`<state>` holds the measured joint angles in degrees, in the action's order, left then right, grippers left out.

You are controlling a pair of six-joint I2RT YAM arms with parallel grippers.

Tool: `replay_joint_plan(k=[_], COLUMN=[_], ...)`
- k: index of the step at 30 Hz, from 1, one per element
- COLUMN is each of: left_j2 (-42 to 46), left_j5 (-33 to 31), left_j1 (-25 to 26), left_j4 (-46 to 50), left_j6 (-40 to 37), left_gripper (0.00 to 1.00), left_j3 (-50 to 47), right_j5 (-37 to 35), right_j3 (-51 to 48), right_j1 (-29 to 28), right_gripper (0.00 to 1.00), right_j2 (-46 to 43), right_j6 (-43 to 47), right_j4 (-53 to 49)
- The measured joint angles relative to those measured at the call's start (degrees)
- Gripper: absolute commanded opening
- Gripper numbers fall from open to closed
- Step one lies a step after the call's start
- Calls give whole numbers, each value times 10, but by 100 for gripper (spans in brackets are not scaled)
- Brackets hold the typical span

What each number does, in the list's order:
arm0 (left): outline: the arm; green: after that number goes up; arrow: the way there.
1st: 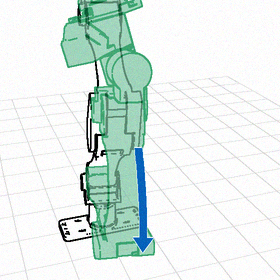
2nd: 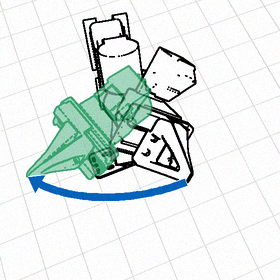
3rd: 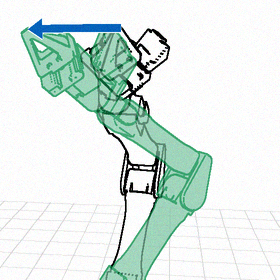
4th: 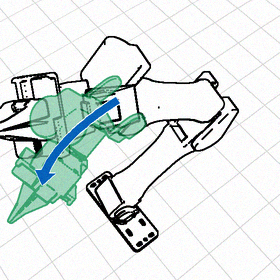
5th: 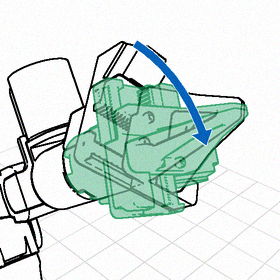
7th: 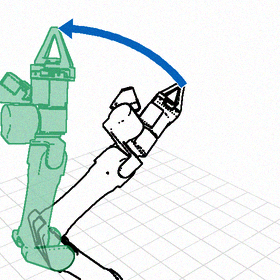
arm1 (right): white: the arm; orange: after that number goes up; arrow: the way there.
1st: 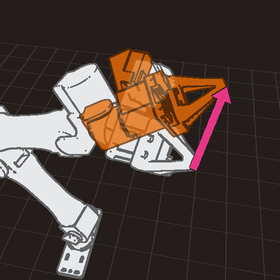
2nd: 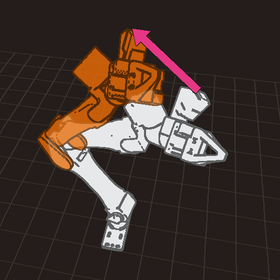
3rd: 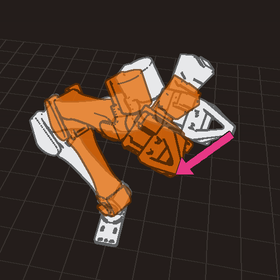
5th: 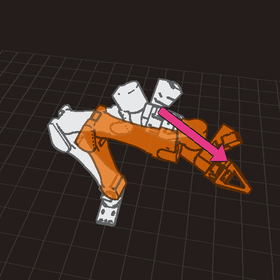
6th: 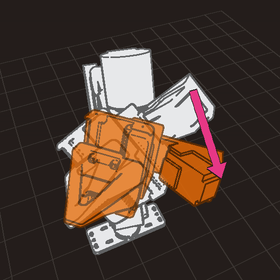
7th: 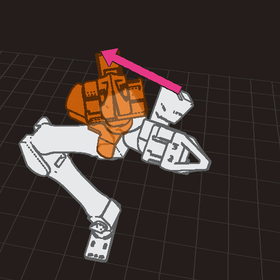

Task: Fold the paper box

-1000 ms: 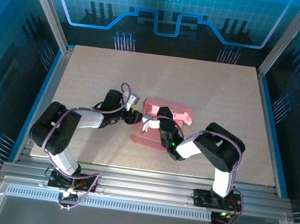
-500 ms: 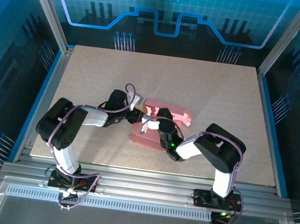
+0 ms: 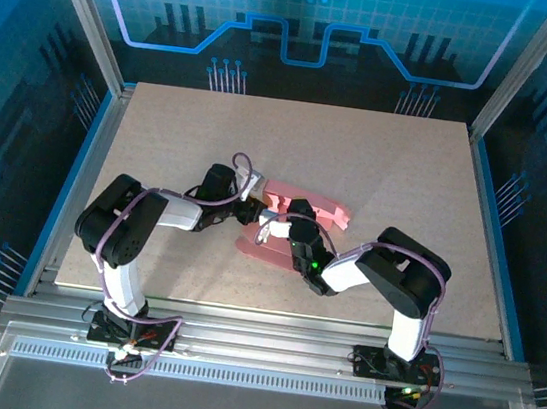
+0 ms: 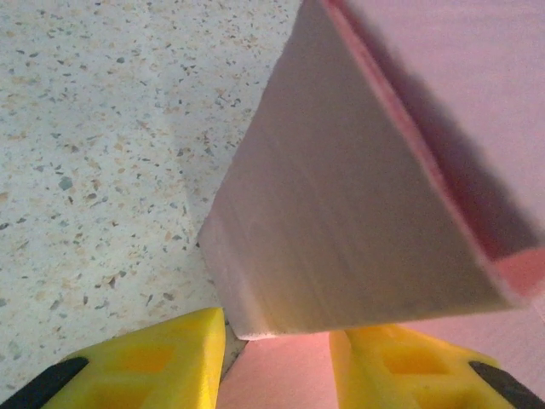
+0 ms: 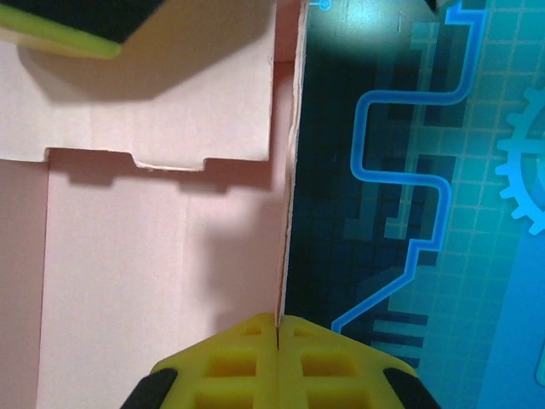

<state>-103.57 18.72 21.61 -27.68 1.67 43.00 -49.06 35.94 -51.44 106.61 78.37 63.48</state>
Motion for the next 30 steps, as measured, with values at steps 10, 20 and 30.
replay_joint_plan(k=[10,20,30], left_j2=[-7,-17,-28], left_j5=[-13,-39,-82], left_j1=[5,12,27], left_j4=[-27,-57,-86], left_j6=[30,54,59], left_gripper=[30,26,22], left_j3=[0,0,0], right_j5=[-5,-30,-50], right_j3=[0,13,22], right_j1=[-4,-12,-22], right_gripper=[0,0,0], right_j2=[1,19,25], right_j6=[-15,-34,-55], right_j4=[-5,-4,-13])
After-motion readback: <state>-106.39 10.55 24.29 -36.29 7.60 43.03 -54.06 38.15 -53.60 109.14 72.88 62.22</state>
